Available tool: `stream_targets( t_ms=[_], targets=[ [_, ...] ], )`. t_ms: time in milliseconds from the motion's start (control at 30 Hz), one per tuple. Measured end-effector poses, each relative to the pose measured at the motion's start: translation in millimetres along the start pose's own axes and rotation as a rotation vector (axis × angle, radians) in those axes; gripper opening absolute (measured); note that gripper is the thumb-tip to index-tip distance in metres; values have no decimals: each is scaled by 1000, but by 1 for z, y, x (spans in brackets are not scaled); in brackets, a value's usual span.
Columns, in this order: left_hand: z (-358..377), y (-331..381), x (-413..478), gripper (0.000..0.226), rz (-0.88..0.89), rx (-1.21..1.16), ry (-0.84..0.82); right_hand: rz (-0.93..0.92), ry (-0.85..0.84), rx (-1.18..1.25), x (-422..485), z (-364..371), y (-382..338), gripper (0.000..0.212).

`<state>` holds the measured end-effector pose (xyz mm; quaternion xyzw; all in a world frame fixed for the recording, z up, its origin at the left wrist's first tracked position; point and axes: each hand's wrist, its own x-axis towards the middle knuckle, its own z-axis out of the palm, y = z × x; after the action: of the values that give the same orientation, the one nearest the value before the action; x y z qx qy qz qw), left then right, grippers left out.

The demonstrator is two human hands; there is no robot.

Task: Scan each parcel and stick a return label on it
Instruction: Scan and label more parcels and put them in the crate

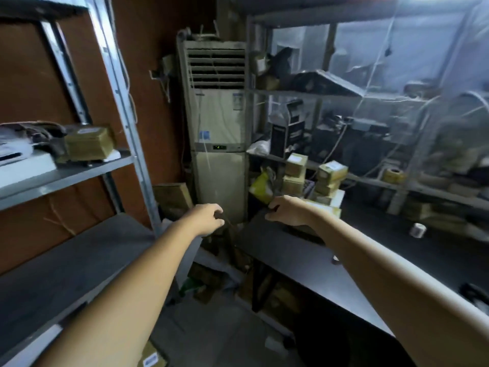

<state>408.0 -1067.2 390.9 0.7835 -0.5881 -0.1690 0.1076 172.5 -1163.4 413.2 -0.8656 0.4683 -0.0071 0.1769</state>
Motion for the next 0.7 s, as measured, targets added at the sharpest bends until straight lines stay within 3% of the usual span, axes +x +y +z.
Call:
stream_targets(
  t_ms=[367, 700],
  targets=[
    [61, 121, 149, 43, 173, 34, -93, 297, 99, 138, 33, -26, 173, 50],
    [123, 165, 283, 38, 205, -45, -154, 489, 117, 144, 99, -13, 281, 42]
  ],
)
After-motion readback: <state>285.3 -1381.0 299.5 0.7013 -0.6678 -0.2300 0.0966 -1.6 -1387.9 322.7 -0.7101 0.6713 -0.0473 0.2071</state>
